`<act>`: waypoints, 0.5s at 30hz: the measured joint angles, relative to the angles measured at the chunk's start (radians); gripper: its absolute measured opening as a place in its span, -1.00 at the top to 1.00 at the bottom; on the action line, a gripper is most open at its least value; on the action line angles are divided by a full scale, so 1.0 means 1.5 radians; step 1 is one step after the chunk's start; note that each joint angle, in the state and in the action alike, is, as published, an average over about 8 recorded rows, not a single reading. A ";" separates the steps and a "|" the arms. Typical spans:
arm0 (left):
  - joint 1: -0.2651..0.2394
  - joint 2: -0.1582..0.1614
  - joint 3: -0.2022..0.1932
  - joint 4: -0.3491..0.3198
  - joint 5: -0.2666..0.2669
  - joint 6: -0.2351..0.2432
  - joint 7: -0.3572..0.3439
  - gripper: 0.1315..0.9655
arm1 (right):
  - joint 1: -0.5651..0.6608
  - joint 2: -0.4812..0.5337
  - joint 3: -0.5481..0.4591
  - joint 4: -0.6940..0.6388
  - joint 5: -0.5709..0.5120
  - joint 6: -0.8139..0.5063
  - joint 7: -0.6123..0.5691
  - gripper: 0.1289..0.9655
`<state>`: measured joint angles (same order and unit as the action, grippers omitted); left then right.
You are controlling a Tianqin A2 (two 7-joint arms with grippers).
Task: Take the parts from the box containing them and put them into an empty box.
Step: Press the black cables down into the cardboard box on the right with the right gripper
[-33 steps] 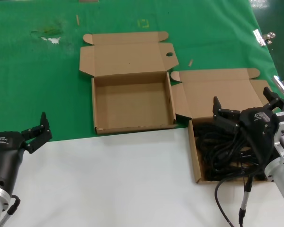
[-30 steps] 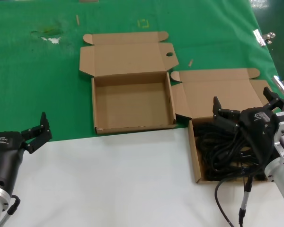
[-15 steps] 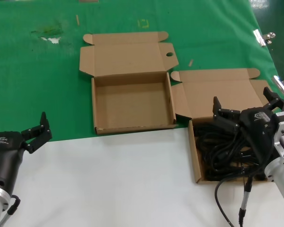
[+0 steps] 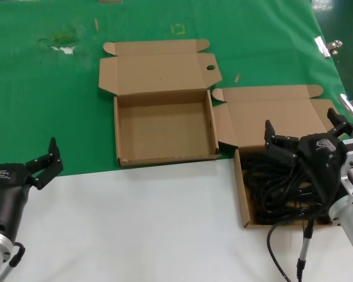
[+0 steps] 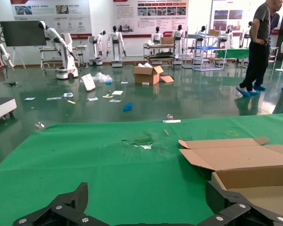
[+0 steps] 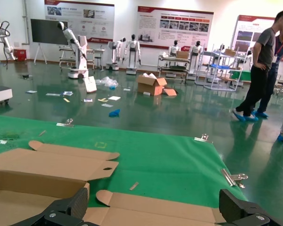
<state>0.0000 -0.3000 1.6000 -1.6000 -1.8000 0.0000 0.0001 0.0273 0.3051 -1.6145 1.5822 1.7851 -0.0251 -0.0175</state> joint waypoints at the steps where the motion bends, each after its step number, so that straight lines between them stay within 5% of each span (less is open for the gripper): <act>1: 0.000 0.000 0.000 0.000 0.000 0.000 0.000 -0.85 | 0.000 0.000 0.000 0.000 0.000 0.000 0.000 -1.00; 15: 0.000 0.000 0.000 0.000 0.000 0.000 0.000 -0.31 | 0.000 0.000 0.000 0.000 0.000 0.000 0.000 -1.00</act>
<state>0.0000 -0.3000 1.6000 -1.6000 -1.8000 0.0000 -0.0002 0.0273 0.3051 -1.6145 1.5822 1.7851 -0.0251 -0.0175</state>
